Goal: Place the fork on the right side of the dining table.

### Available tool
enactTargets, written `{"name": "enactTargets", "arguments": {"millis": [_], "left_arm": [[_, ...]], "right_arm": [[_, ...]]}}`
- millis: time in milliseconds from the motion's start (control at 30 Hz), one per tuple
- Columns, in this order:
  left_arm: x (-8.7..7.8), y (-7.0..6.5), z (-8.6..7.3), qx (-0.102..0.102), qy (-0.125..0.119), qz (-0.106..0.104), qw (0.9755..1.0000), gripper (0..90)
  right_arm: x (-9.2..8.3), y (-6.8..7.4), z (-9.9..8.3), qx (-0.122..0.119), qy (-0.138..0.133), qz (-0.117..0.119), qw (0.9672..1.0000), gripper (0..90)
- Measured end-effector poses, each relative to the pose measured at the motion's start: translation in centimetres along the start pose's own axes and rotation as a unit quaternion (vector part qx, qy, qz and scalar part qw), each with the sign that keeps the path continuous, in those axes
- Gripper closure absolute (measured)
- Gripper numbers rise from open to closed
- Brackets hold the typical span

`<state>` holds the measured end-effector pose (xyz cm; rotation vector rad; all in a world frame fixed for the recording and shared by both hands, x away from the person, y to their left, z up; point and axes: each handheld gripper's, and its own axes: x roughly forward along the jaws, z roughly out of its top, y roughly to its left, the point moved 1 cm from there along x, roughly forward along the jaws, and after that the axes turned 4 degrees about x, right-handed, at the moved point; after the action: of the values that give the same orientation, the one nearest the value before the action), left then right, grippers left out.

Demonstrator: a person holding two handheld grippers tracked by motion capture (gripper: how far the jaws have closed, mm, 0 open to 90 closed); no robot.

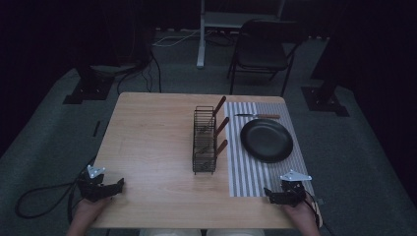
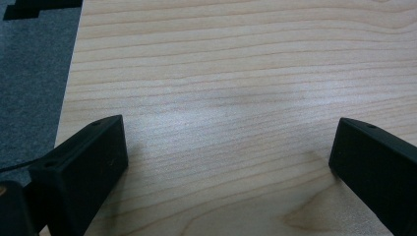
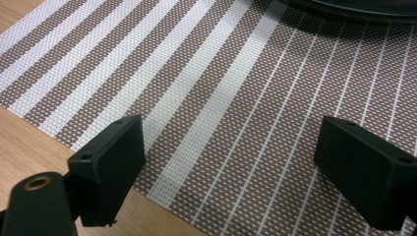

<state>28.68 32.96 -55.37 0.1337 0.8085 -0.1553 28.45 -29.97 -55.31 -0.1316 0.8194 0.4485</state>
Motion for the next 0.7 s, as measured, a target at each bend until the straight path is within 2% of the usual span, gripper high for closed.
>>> {"name": "enactTargets", "arguments": {"millis": [533, 700], "left_arm": [[-0.01, 0.0, -0.01, 0.0, 0.001, 0.0, 1.0, 1.6], [-0.01, 0.0, -0.01, 0.001, 0.0, 0.0, 1.0, 1.6]], "right_arm": [[-0.02, 0.1, 0.4, 0.001, 0.016, -0.003, 0.9999, 12.0], [-0.41, 0.09, 0.44, 0.01, 0.019, 0.011, 0.9997, 14.5]]}}
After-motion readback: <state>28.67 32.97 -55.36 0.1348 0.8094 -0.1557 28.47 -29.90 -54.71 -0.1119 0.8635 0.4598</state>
